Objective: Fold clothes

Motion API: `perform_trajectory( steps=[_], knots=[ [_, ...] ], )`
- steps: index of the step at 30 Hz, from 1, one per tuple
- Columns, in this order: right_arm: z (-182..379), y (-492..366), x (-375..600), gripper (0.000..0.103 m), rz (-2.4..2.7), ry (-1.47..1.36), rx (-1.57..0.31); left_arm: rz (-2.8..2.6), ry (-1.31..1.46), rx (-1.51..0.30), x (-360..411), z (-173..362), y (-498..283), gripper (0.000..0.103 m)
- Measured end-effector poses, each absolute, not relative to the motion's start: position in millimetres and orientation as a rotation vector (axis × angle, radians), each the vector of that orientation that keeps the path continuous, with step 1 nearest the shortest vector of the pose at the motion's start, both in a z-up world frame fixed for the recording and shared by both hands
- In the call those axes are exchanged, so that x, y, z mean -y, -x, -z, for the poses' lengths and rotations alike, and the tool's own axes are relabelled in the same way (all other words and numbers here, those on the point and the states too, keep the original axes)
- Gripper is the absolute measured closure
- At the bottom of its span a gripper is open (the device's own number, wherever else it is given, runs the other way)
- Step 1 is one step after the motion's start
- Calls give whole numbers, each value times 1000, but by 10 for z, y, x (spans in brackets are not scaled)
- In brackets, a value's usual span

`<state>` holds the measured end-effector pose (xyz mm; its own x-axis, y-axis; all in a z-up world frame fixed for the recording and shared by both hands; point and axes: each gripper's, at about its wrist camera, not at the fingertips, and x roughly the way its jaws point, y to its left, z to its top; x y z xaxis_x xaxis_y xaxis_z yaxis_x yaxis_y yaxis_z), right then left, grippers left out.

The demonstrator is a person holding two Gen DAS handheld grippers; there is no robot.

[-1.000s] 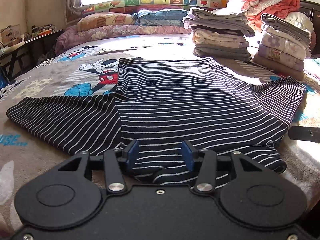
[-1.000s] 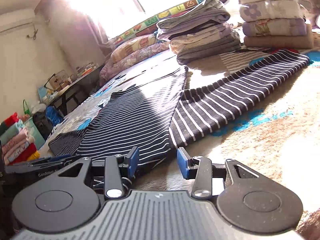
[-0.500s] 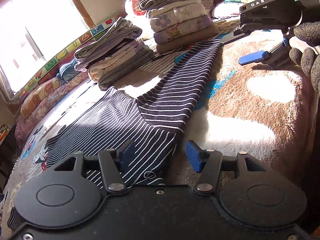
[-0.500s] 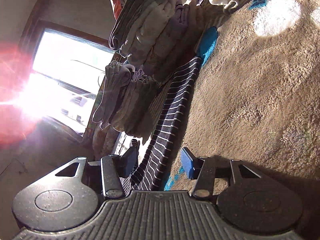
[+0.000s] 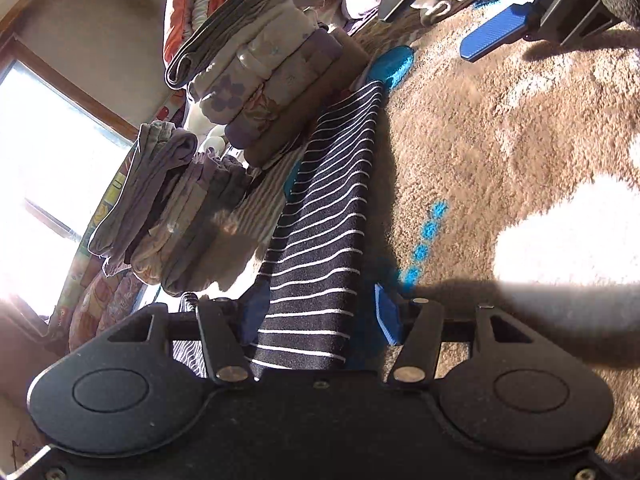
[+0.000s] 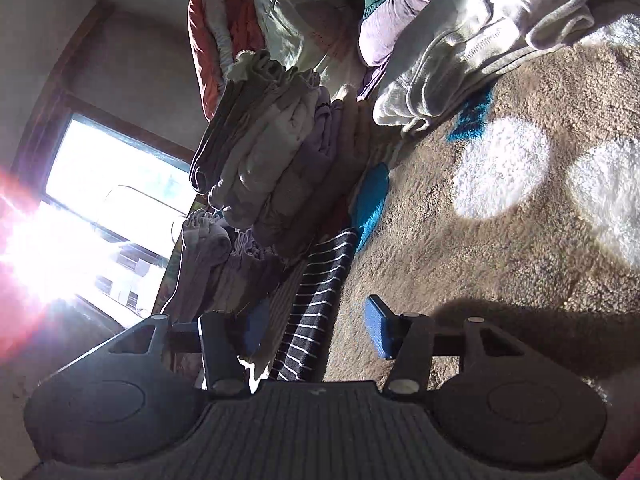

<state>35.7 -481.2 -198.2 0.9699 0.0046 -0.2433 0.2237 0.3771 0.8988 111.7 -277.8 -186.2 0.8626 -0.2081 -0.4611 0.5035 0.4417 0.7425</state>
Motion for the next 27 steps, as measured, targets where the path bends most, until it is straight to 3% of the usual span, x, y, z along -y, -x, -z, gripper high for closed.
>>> perform_trajectory(
  steps=[11,19,22,27],
  knots=[
    [2183,-144,5069,41,262,-1363,-65,435,-1193,-252,3543,1958,-1550,47],
    [2265,-101,5152,41,294,-1422,-34,402,-1272,-238,3944,1994,-1807,49],
    [2260,-105,5141,41,295,-1423,-35,388,-1300,-247,4085,2022,-1896,56],
    [2224,-105,5110,41,297,-1387,-38,364,-1335,-272,4291,2097,-2004,78]
  ],
)
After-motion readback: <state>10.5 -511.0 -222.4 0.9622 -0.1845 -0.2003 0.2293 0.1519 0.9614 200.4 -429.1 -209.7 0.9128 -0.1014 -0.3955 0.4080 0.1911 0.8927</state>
